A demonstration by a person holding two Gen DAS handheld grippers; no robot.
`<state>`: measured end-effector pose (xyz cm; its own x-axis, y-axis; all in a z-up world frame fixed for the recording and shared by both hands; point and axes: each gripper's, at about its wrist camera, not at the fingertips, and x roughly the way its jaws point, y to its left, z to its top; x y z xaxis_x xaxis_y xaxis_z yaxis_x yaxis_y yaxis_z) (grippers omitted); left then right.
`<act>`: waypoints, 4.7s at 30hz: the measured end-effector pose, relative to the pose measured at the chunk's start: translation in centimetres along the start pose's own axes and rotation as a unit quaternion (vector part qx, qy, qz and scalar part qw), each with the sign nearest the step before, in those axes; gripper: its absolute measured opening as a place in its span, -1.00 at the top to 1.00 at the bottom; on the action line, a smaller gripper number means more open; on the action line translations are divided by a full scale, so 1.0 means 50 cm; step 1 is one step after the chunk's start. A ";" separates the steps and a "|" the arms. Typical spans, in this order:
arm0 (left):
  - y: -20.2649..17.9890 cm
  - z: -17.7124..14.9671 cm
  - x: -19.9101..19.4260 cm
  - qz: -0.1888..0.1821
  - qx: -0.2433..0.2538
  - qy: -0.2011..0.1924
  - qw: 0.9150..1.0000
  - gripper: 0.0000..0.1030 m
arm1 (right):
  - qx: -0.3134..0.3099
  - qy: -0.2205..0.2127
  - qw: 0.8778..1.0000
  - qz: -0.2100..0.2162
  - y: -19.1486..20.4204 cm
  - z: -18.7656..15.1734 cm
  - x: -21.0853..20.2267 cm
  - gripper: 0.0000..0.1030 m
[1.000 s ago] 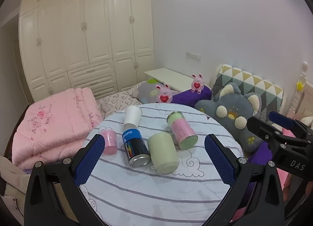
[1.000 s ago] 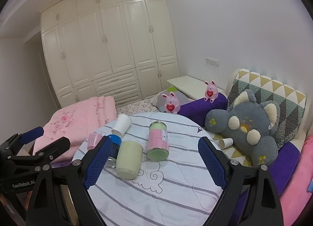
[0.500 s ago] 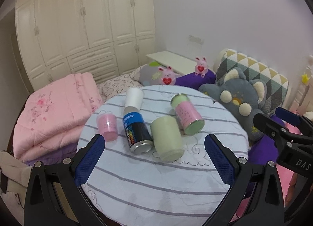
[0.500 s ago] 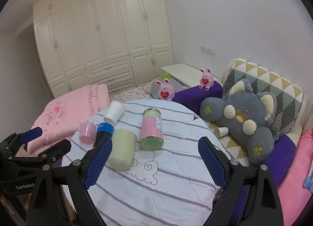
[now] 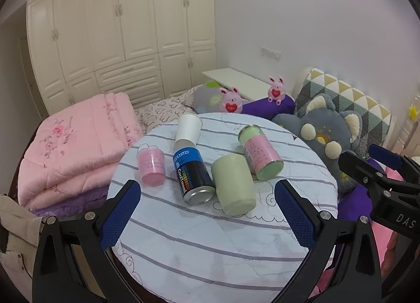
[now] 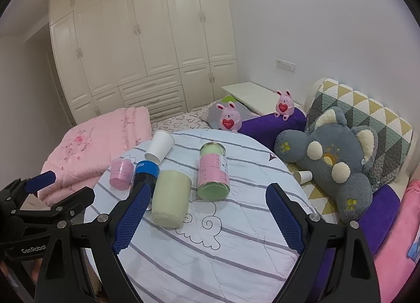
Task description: Flip cup upright
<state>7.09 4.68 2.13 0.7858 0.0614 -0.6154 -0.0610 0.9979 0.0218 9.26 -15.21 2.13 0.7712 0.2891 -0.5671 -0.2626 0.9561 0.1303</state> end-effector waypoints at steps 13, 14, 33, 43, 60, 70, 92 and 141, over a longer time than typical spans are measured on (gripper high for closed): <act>0.001 0.007 -0.010 -0.015 -0.009 -0.025 1.000 -1.00 | -0.015 -0.064 0.997 -0.046 0.014 0.013 -0.035 -0.77; 0.003 0.008 -0.011 -0.014 -0.011 -0.027 0.999 -1.00 | -0.015 -0.066 0.997 -0.047 0.015 0.014 -0.036 -0.77; 0.010 0.005 -0.024 -0.019 -0.017 -0.036 0.999 -1.00 | -0.023 -0.074 0.996 -0.043 0.023 0.014 -0.047 -0.77; 0.012 0.001 -0.018 -0.021 -0.014 -0.032 0.999 -1.00 | -0.024 -0.066 0.997 -0.042 0.023 0.014 -0.039 -0.77; 0.009 -0.003 0.022 -0.022 -0.012 -0.011 1.000 -1.00 | -0.021 -0.045 0.998 -0.045 0.018 0.009 -0.005 -0.77; 0.008 -0.001 0.046 -0.021 -0.012 0.001 1.000 -1.00 | -0.018 -0.032 0.998 -0.046 0.010 0.010 0.019 -0.77; 0.026 -0.016 0.192 -0.015 -0.026 0.071 0.997 -1.00 | 0.016 0.083 0.996 -0.033 -0.034 -0.023 0.221 -0.77; -0.012 -0.028 0.211 -0.035 -0.034 0.123 0.991 -1.00 | 0.101 0.174 0.980 0.014 -0.075 -0.131 0.270 -0.38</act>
<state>14.55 4.72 -5.48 0.6162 -0.0223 -0.7873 -0.0598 0.9954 -0.0750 16.85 -15.23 -11.36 0.5127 0.3142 -0.7990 -0.1336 0.9485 0.2872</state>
